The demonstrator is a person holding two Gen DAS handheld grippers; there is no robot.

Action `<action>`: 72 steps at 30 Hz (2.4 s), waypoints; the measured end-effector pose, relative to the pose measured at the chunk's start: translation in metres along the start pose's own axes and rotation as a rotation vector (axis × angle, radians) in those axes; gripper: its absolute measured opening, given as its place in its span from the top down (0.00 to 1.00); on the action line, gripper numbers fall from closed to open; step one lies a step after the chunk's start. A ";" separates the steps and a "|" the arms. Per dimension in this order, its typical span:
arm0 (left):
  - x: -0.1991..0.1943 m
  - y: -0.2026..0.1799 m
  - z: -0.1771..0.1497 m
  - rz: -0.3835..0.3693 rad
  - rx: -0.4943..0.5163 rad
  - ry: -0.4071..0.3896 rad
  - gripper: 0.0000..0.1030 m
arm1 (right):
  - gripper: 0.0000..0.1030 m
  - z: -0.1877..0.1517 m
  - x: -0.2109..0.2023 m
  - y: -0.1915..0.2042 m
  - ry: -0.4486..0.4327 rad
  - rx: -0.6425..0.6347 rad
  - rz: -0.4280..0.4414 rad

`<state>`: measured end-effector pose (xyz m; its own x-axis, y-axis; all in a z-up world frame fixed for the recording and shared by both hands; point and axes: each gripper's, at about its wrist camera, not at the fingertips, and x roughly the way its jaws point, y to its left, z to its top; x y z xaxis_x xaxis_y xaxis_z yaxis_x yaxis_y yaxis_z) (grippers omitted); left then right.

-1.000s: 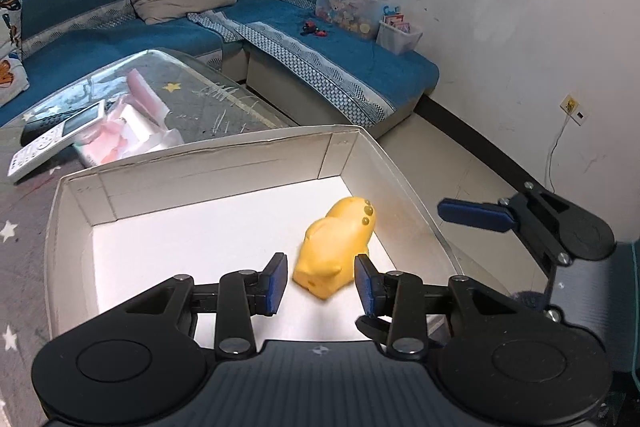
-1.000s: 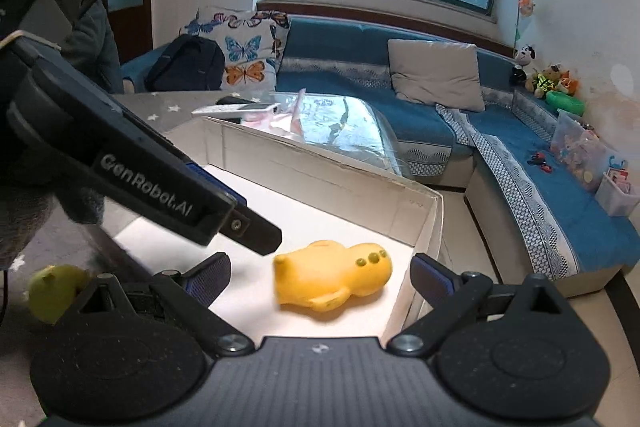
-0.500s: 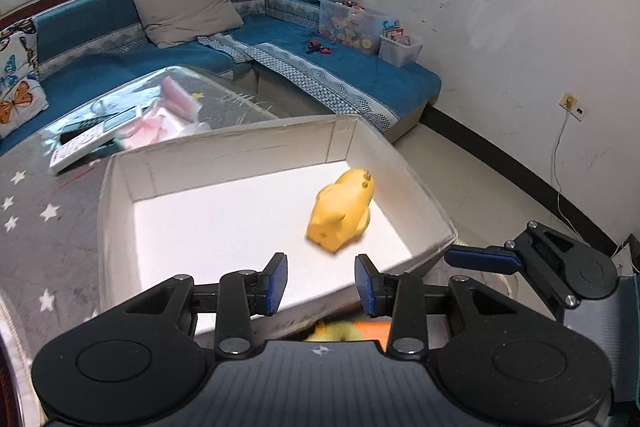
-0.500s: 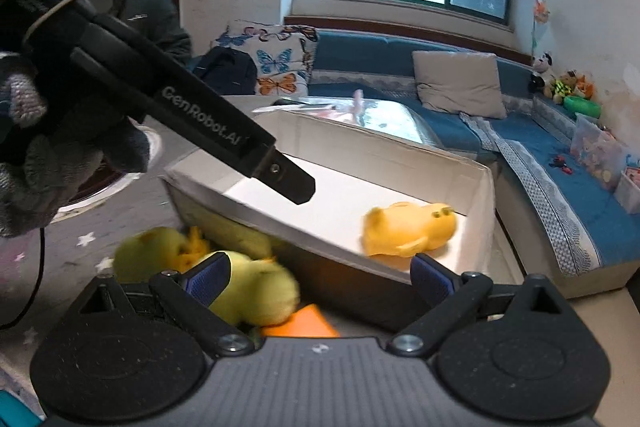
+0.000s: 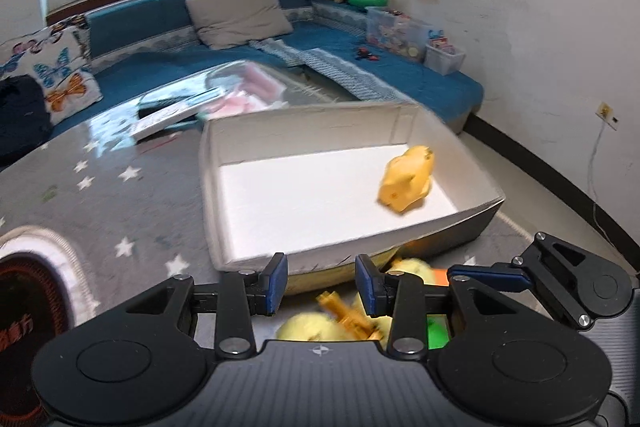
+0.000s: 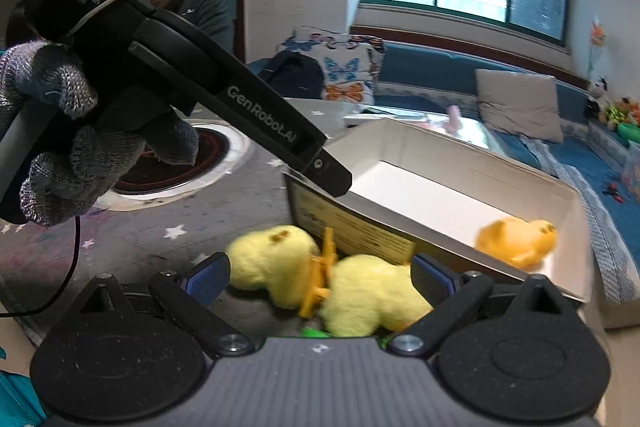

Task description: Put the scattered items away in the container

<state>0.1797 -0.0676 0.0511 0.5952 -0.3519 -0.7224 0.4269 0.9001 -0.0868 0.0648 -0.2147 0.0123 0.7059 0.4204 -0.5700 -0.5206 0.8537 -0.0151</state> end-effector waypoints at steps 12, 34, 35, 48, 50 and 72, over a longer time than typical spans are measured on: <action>0.001 0.013 -0.020 0.049 0.002 0.062 0.61 | 0.04 0.008 0.044 0.021 0.048 -0.039 0.037; 0.000 0.025 -0.044 0.006 0.012 0.148 0.60 | 0.04 -0.002 0.058 0.039 0.067 -0.065 0.116; 0.000 0.026 -0.045 0.005 0.015 0.153 0.60 | 0.04 -0.002 0.058 0.040 0.066 -0.065 0.120; 0.011 0.019 -0.054 -0.019 0.065 0.202 0.61 | 0.04 -0.007 0.047 0.040 0.060 -0.058 0.125; 0.012 0.018 -0.055 -0.010 0.068 0.204 0.62 | 0.04 -0.009 0.047 0.037 0.075 -0.053 0.116; 0.007 0.026 -0.045 -0.039 0.059 0.199 0.66 | 0.00 0.001 0.060 0.044 0.084 -0.126 0.012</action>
<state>0.1641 -0.0353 0.0135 0.4336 -0.3228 -0.8413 0.4898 0.8681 -0.0807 0.0845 -0.1518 -0.0217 0.6593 0.3982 -0.6377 -0.5886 0.8011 -0.1083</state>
